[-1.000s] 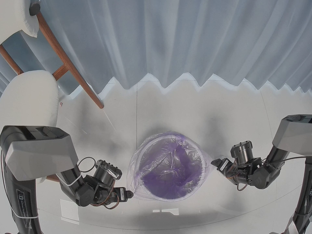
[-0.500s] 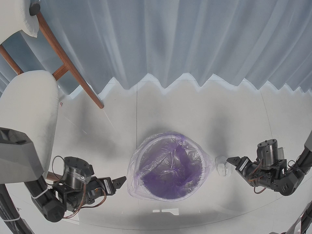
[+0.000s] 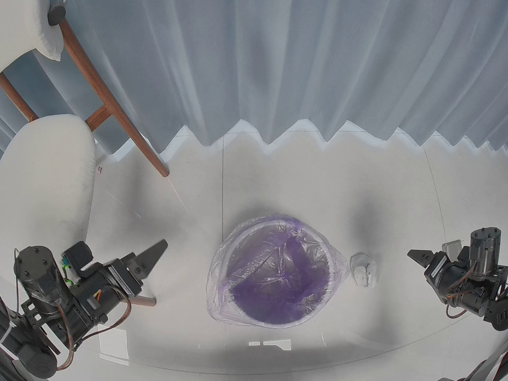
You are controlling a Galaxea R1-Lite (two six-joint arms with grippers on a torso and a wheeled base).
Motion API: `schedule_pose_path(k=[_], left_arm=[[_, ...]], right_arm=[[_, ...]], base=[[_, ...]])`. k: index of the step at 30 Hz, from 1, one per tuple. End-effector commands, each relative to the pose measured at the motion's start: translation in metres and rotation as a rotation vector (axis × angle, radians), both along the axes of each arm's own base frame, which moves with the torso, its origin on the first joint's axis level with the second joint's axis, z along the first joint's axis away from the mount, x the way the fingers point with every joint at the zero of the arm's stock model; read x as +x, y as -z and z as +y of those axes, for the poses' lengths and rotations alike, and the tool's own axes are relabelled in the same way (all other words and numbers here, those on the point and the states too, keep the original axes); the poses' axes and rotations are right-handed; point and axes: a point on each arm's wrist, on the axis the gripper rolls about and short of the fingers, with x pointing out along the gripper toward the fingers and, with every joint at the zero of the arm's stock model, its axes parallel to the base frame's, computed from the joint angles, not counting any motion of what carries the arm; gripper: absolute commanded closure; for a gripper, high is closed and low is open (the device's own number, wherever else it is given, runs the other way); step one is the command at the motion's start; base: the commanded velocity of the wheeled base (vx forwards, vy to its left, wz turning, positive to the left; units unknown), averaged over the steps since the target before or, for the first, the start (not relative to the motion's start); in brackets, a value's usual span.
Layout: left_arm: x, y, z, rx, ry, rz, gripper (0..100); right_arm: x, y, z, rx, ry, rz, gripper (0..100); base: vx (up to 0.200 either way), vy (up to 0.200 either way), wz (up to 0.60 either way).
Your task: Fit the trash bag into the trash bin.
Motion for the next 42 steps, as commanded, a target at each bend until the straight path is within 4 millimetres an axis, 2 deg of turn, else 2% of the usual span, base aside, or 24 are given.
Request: schedule_pose_path(k=[1, 3, 6, 11, 12, 13, 14, 15, 16, 18, 21, 23, 26, 30, 32, 36, 39, 42], left_arm=[[-0.006, -0.041, 0.006, -0.203, -0.021, -0.147, 0], [-0.003, -0.045, 0.01, -0.217, -0.038, -0.168, 0], [0.001, -0.046, 0.013, -0.213, -0.054, -0.158, 0], [0.001, -0.042, 0.014, -0.186, -0.031, -0.132, 0], [0.001, -0.042, 0.014, -0.186, -0.031, -0.132, 0], [0.003, -0.044, 0.016, -0.173, -0.029, -0.147, 0], [0.003, -0.044, 0.018, -0.161, -0.032, -0.152, 0], [0.003, -0.044, 0.018, -0.161, -0.032, -0.156, 0], [0.004, -0.045, 0.022, -0.149, -0.036, -0.166, 0], [0.002, -0.049, 0.028, -0.148, -0.047, -0.186, 0], [0.001, -0.051, 0.036, -0.138, -0.08, -0.201, 0], [0.001, -0.052, 0.043, -0.112, -0.122, -0.21, 0], [0.001, -0.055, 0.056, -0.102, -0.188, -0.221, 0], [-0.002, -0.054, 0.06, -0.131, -0.209, -0.195, 0], [-0.006, -0.057, 0.059, -0.188, -0.191, -0.191, 0], [-0.007, -0.057, 0.059, -0.199, -0.184, -0.189, 0], [-0.007, -0.057, 0.059, -0.198, -0.183, -0.185, 0], [-0.007, -0.057, 0.059, -0.2, -0.183, -0.185, 0]], right_arm=[[-0.026, -0.003, -0.011, -0.015, 0.014, -0.02, 0], [-0.032, 0.004, -0.012, -0.049, -0.015, 0.011, 0], [-0.029, 0.005, -0.011, -0.034, -0.056, 0.026, 0], [0.005, 0.011, -0.005, -0.051, -0.097, 0.062, 0], [0.005, 0.011, -0.005, -0.051, -0.097, 0.062, 0], [0.026, 0.022, -0.001, -0.091, -0.121, 0.105, 0], [0.037, 0.029, 0.0, -0.104, -0.129, 0.128, 0], [0.039, 0.03, 0.0, -0.106, -0.129, 0.129, 0], [0.057, 0.04, 0.003, -0.116, -0.142, 0.148, 0], [0.075, 0.05, 0.007, -0.134, -0.166, 0.136, 0], [0.092, 0.066, 0.012, -0.177, -0.248, 0.14, 0], [0.104, 0.087, 0.015, -0.256, -0.322, 0.168, 0], [0.118, 0.104, 0.018, -0.337, -0.392, 0.148, 0], [0.139, 0.109, 0.025, -0.357, -0.402, 0.089, 0], [0.158, 0.106, 0.029, -0.358, -0.395, 0.048, 0], [0.172, 0.104, 0.034, -0.359, -0.404, 0.06, 0], [0.178, 0.101, 0.047, -0.359, -0.434, 0.061, 0], [0.182, 0.103, 0.052, -0.359, -0.445, 0.067, 0]], base=[[0.0, 0.0, 0.0], [0.0, 0.0, 0.0], [0.0, -0.067, 0.0], [0.0, -0.2, 0.0], [0.0, -0.2, 0.0], [0.0, -0.2, 0.0], [0.0, -0.2, 0.0], [0.0, -0.2, 0.0], [0.0, -0.2, 0.0], [0.0, -0.2, 0.0], [0.0, -0.2, 0.0], [0.0, -0.2, 0.0], [0.0, 0.0, 0.0], [-0.05, 0.0, 0.0], [-0.2, 0.0, 0.0], [-0.2, 0.0, 0.0], [-0.2, 0.0, 0.0], [-0.2, 0.0, 0.0]])
